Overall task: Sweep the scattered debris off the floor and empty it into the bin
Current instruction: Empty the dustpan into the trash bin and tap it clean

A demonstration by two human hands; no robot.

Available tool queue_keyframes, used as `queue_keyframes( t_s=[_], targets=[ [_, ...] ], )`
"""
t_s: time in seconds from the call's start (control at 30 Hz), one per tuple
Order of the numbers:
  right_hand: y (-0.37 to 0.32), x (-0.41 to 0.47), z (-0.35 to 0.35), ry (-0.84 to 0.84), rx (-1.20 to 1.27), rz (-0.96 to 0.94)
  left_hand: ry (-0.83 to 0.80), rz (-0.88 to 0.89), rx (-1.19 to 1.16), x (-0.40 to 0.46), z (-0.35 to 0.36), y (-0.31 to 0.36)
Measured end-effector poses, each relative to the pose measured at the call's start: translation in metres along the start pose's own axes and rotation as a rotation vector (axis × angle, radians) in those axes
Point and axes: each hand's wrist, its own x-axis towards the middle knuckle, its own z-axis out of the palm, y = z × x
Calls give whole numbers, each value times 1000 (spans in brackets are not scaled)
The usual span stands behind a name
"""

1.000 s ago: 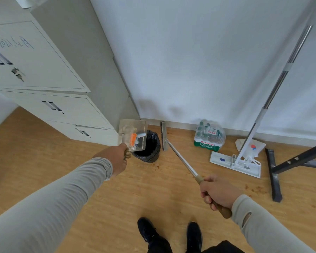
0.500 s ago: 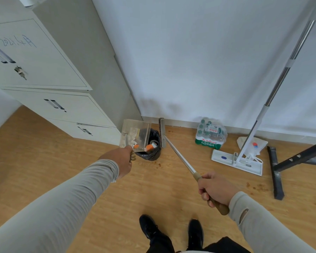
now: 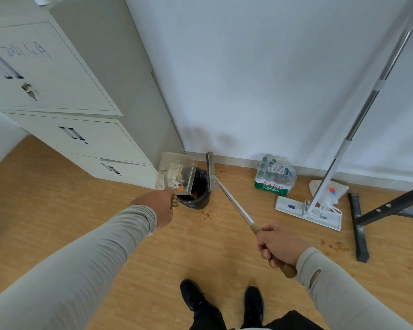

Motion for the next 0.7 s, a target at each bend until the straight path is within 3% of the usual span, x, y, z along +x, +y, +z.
queue_keyframes(
  t_s=[0.7],
  targets=[
    [1,-7,5,3,-11,-13,39,32,59,-6,11,-1]
  ],
)
